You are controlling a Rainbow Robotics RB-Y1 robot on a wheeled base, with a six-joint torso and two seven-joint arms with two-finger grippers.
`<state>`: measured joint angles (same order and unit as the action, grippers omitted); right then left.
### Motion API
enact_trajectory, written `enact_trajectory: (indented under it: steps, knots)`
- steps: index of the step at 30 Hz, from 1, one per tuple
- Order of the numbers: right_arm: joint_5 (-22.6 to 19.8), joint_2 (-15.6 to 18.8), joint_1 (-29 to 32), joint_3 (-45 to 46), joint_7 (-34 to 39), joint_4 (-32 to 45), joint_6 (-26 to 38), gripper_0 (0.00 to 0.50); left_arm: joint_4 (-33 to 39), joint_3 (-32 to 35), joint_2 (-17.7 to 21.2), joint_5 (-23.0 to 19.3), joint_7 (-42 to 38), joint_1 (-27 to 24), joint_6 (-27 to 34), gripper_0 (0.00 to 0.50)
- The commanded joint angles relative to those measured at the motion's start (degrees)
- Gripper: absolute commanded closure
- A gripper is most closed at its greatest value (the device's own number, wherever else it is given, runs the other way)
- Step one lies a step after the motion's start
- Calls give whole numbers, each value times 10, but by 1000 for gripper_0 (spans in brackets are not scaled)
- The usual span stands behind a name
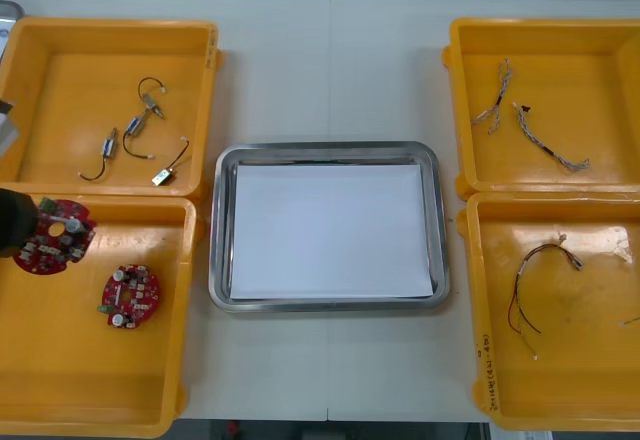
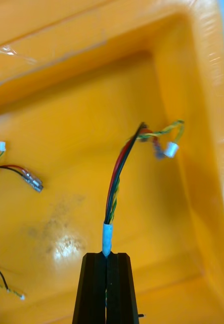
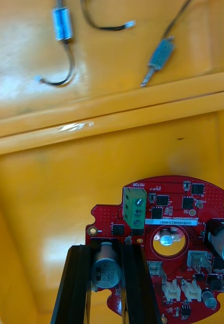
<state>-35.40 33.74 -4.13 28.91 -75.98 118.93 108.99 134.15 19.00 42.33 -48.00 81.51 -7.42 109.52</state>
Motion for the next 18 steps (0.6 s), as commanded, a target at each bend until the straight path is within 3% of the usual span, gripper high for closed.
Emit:
enact_trajectory:
  steps: [1,4,9,18]
  knots:
    - [-11,42,-5,20,0,76,10,500,30,-51,24,-33,-147,-58,5,498]
    - [-34,59,-7,11,0,119,10,500,38,-90,24,-41,-173,-84,5,499]
    - [-107,70,-14,0,2,164,10,500,45,-161,24,-43,-217,-129,5,499]
    - [-227,135,-26,-12,-5,172,10,500,47,-277,18,-26,-303,-189,3,500]
